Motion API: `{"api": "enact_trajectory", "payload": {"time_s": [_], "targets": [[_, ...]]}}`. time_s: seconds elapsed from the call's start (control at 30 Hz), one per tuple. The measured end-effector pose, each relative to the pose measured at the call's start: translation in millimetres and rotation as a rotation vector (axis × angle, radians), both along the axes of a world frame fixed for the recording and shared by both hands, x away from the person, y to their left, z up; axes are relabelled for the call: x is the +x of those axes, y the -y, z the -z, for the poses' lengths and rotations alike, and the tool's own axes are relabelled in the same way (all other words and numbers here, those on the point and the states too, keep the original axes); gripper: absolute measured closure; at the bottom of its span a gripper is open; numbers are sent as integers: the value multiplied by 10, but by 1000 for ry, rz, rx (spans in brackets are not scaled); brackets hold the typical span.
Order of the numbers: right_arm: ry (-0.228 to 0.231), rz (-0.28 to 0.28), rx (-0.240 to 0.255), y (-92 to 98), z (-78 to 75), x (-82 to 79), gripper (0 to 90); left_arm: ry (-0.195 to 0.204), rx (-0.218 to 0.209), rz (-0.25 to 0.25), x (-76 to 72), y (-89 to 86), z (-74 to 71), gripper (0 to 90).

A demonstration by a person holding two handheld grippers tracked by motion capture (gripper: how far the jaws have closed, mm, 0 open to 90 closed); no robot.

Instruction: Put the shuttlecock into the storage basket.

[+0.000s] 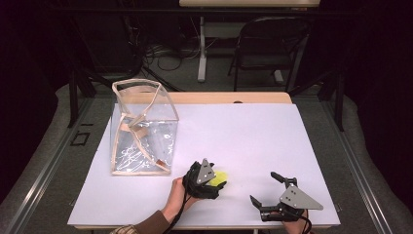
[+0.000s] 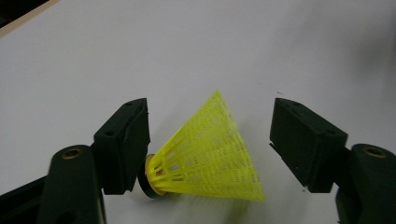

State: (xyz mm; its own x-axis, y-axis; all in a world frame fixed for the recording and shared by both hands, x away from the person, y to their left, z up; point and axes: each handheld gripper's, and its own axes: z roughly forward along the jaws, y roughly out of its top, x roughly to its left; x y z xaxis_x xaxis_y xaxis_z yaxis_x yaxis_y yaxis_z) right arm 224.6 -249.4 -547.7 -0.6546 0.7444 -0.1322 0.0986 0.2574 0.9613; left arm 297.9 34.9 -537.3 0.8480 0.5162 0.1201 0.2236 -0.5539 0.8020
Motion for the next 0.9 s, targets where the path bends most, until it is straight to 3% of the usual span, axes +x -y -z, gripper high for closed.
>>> {"api": "enact_trajectory", "payload": {"time_s": [0.37, 0.9], "targets": [[-1, -1, -4, -4, 3, 4, 10, -6, 2, 11, 20, 7, 28, 537], [-4, 1, -2, 1, 5, 7, 11, 20, -35, 7, 21, -31, 18, 728]]}}
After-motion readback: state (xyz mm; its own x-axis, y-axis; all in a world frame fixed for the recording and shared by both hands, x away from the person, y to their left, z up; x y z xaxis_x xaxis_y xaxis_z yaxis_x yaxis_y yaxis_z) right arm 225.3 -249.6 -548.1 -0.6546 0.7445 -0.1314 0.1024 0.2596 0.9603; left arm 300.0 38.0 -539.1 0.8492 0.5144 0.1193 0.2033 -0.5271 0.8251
